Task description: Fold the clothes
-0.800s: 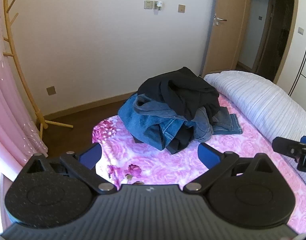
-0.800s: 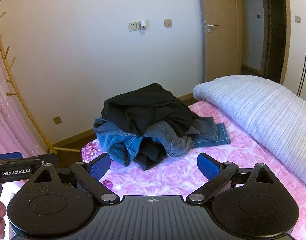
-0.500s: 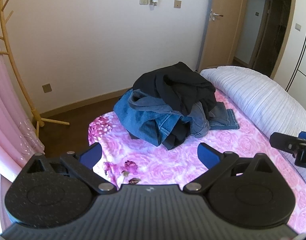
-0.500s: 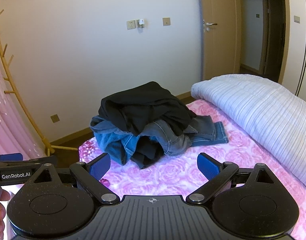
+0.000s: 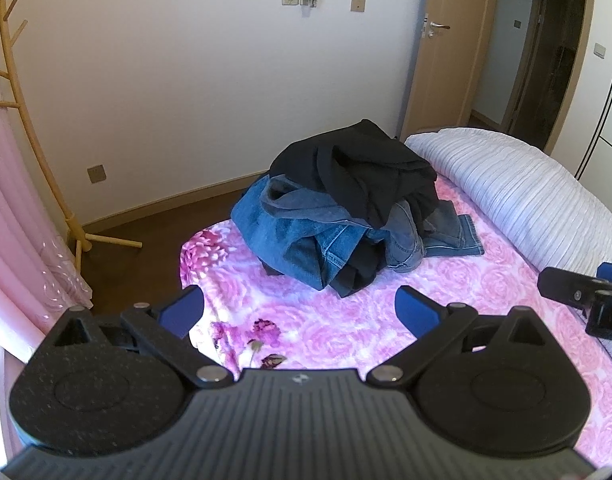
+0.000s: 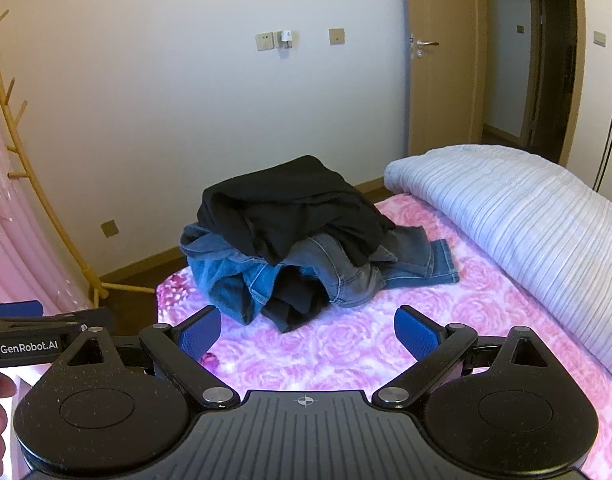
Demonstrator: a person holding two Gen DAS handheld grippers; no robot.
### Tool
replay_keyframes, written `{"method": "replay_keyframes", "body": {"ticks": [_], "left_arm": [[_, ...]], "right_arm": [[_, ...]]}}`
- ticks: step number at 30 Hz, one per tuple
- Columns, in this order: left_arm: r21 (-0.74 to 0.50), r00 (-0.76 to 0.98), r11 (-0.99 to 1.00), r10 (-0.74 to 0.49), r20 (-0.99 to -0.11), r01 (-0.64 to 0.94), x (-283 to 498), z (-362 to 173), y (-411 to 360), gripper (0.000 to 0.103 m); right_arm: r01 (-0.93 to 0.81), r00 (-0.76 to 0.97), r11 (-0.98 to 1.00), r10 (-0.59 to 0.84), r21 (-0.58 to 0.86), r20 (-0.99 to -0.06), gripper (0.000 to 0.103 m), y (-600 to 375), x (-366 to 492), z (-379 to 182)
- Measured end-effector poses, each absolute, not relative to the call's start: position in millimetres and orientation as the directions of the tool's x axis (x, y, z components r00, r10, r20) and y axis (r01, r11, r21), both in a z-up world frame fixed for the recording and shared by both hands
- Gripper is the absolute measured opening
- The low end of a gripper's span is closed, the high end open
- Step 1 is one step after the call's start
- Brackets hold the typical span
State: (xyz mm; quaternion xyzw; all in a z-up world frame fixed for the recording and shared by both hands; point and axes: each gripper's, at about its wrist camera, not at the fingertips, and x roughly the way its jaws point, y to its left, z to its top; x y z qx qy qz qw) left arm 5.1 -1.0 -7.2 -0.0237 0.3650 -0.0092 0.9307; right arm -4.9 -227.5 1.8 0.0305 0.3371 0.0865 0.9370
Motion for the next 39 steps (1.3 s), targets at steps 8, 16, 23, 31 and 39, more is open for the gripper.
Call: {"method": "replay_keyframes", "body": {"ticks": [8, 16, 23, 31, 39], "left_arm": [[-0.05, 0.73, 0.999, -0.03, -0.683, -0.005, 7, -8, 0, 0.1], [-0.055, 0.729, 0.998, -0.02, -0.685, -0.024, 8, -10, 6, 0.1], [-0.054, 0.724, 0.998, -0.02, -0.69, -0.024, 7, -13, 8, 0.1], [-0.055, 0.723, 0.998, -0.013, -0.691, -0.035, 4, -16, 11, 0.1], [-0.055, 0.718, 0.997, -0.007, -0.696, -0.044, 2, -17, 12, 0.1]], "right_arm": [[-0.141, 0.748, 0.983, 0.183, 0.117, -0.638, 0.096, -226, 1, -2], [-0.15, 0.739, 0.985, 0.172, 0.089, -0.652, 0.096, -222, 5, -4], [-0.152, 0.724, 0.985, 0.165, 0.08, -0.67, 0.096, -221, 7, -8], [-0.157, 0.713, 0.985, 0.167, 0.076, -0.681, 0.096, -220, 6, -12], [-0.154, 0.702, 0.987, 0.143, 0.047, -0.698, 0.096, -218, 8, -18]]}}
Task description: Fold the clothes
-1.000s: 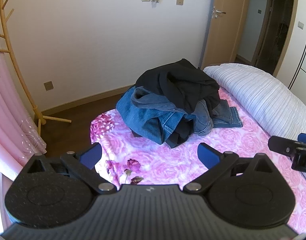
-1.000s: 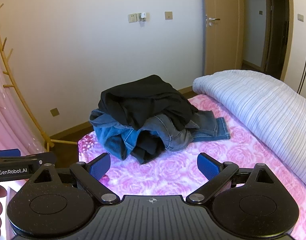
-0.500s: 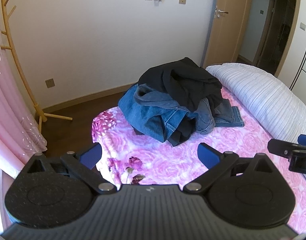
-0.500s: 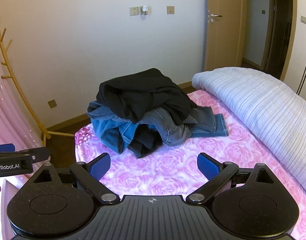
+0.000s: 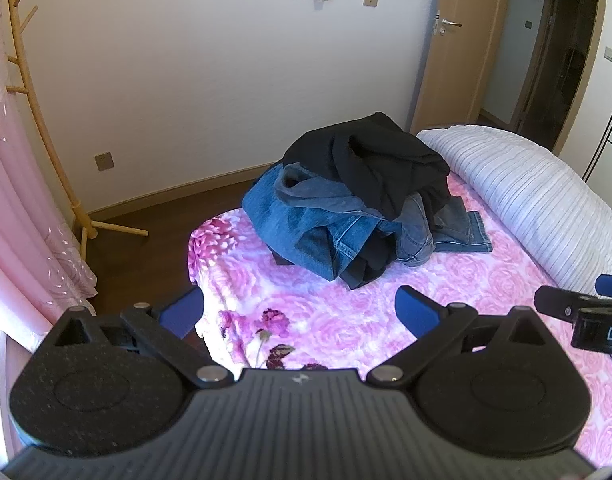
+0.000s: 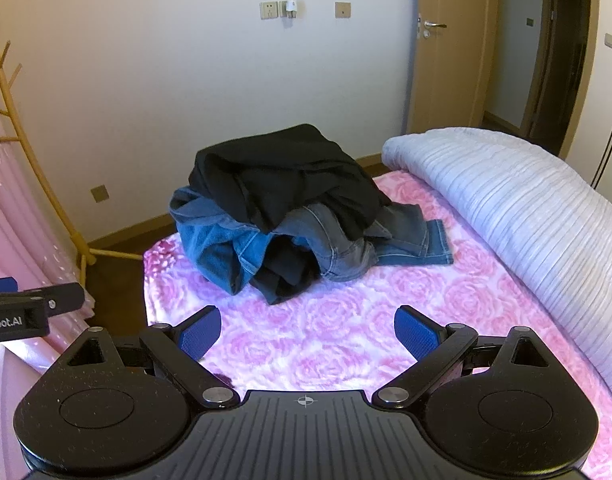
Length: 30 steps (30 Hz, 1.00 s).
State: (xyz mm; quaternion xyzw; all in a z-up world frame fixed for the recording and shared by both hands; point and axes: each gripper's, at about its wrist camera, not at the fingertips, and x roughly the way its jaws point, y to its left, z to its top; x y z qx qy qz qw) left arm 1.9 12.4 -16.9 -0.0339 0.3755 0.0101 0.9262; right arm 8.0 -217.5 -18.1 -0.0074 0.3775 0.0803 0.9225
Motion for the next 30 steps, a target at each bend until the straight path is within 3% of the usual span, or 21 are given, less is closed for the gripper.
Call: {"method": "replay_keyframes", "body": {"ticks": [11, 21, 30], "left_arm": [[-0.049, 0.711, 0.998, -0.002, -0.703, -0.046, 3, -19, 11, 0.1], [-0.064, 0.716, 0.997, -0.017, -0.698, -0.039, 1, -22, 15, 0.1], [-0.01, 0.728, 1.0, -0.009, -0.685, 0.002, -2, -17, 9, 0.1]], "right_arm": [[-0.158, 0.695, 0.986, 0.152, 0.056, -0.702, 0.096, -220, 10, -24], [-0.192, 0.754, 0.981, 0.154, 0.01, -0.638, 0.096, -229, 7, -25], [-0.204, 0.745, 0.979, 0.156, 0.001, -0.649, 0.096, -242, 13, -30]]}}
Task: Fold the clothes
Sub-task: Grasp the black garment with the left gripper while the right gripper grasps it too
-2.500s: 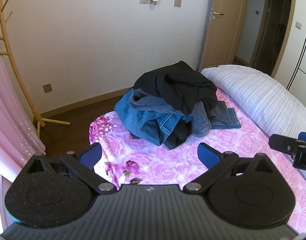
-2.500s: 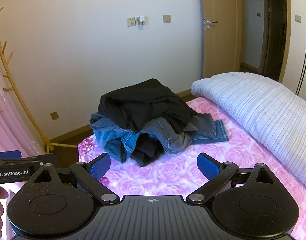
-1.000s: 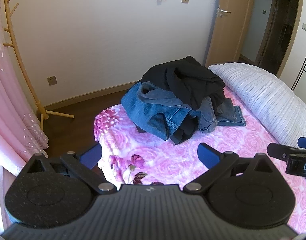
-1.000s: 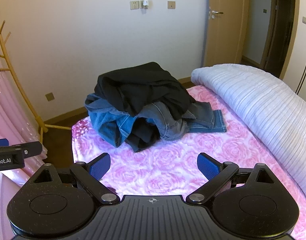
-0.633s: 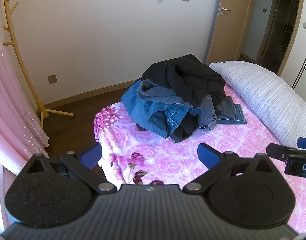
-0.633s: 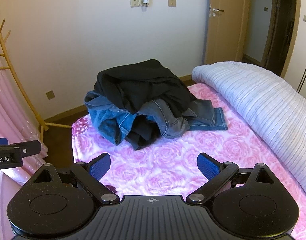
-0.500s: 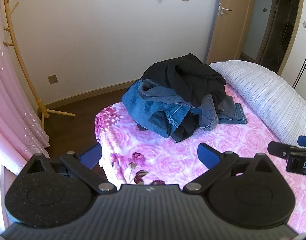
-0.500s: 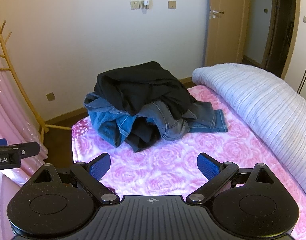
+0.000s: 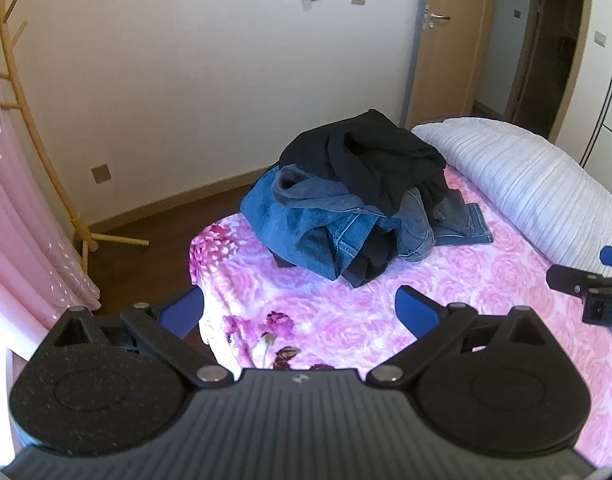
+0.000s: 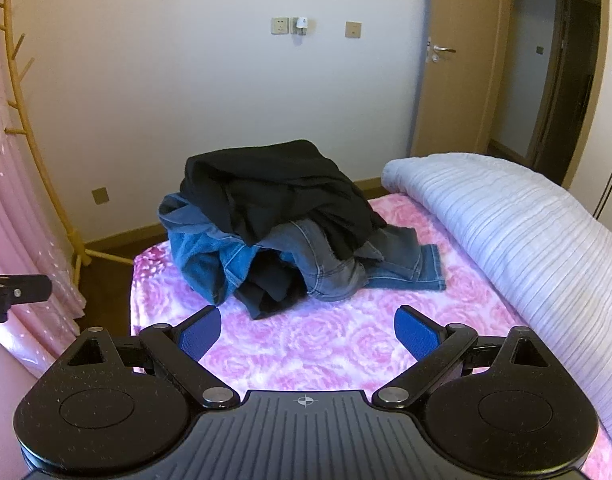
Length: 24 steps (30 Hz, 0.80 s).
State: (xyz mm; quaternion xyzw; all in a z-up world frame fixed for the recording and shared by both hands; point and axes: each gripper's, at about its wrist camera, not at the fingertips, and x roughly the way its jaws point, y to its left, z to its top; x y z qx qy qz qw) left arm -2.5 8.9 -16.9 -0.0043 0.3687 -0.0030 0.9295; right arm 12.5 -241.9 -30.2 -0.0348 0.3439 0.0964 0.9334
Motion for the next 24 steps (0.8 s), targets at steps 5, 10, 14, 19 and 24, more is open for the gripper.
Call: {"method": "replay_keyframes", "body": {"ticks": [5, 10, 14, 19, 24], "left_arm": [[0.006, 0.733, 0.999, -0.026, -0.679, 0.041, -1, -17, 6, 0.1], [0.004, 0.735, 0.994, -0.08, -0.673, 0.111, 15, -17, 6, 0.101], [0.052, 0.744, 0.981, -0.107, -0.66, 0.187, 38, -21, 2, 0.101], [0.214, 0.773, 0.914, -0.147, -0.617, 0.344, 77, -29, -13, 0.101], [0.432, 0.791, 0.744, -0.209, -0.575, 0.51, 126, -51, -29, 0.101]], "right_arm": [[-0.198, 0.734, 0.98, 0.161, 0.018, -0.66, 0.096, -244, 15, -33], [-0.188, 0.724, 0.982, 0.152, 0.019, -0.673, 0.096, -242, 23, -38], [-0.195, 0.717, 0.981, 0.144, 0.002, -0.682, 0.096, -238, 34, -42], [-0.217, 0.711, 0.976, 0.159, 0.001, -0.685, 0.096, -237, 57, -45], [-0.274, 0.72, 0.959, 0.157, -0.07, -0.676, 0.096, -236, 102, -52]]}}
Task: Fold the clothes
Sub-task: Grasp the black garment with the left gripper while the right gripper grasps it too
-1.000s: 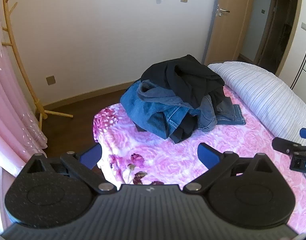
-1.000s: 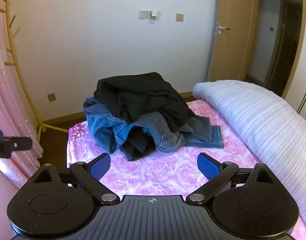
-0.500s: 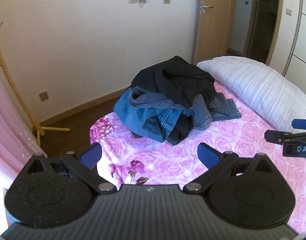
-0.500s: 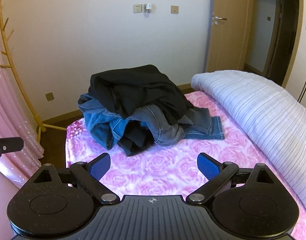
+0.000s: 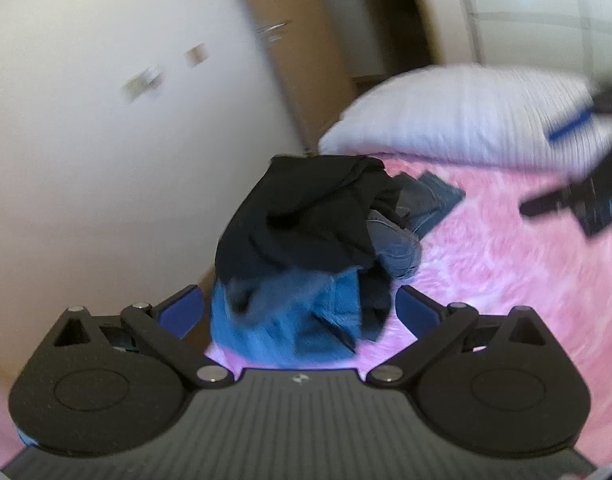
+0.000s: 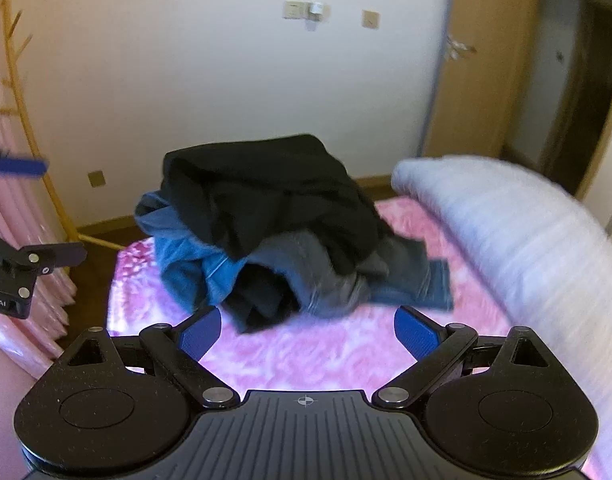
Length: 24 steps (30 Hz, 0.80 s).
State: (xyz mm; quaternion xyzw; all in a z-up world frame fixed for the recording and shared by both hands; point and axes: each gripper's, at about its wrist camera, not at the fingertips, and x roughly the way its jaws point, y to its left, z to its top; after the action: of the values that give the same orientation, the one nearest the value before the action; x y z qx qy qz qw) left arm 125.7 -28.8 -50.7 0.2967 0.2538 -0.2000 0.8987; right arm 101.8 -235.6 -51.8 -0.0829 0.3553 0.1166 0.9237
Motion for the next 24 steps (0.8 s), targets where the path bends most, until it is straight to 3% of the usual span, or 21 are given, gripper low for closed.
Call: {"method": "replay_keyframes", "body": {"ticks": [6, 11, 14, 17, 21, 24], "left_arm": [[0.606, 0.783, 0.512, -0.267, -0.562, 0.609, 192, -91, -31, 0.1], [0.575, 0.696, 0.396, -0.341, -0.632, 0.716, 249, -120, -29, 0.086], [0.595, 0.678, 0.327, -0.385, -0.626, 0.734, 266, -133, -28, 0.085], [0.538, 0.637, 0.343, -0.441, -0.632, 0.77, 281, -131, -20, 0.081], [0.334, 0.558, 0.468, -0.504, -0.659, 0.818, 309, -117, -4, 0.059], [0.344, 0.561, 0.461, -0.508, -0.653, 0.818, 314, -117, -3, 0.052]], "right_arm": [[-0.386, 0.736, 0.865, 0.081, -0.319, -0.672, 0.096, -220, 179, -71], [-0.49, 0.726, 0.743, 0.057, -0.456, -0.686, 0.095, -205, 243, -106], [-0.547, 0.714, 0.664, 0.052, -0.51, -0.698, 0.094, -198, 275, -132], [-0.61, 0.703, 0.552, 0.045, -0.569, -0.71, 0.088, -187, 299, -160], [-0.663, 0.704, 0.436, 0.085, -0.609, -0.705, 0.08, -176, 321, -179], [-0.689, 0.695, 0.376, 0.097, -0.62, -0.713, 0.079, -173, 337, -190]]}}
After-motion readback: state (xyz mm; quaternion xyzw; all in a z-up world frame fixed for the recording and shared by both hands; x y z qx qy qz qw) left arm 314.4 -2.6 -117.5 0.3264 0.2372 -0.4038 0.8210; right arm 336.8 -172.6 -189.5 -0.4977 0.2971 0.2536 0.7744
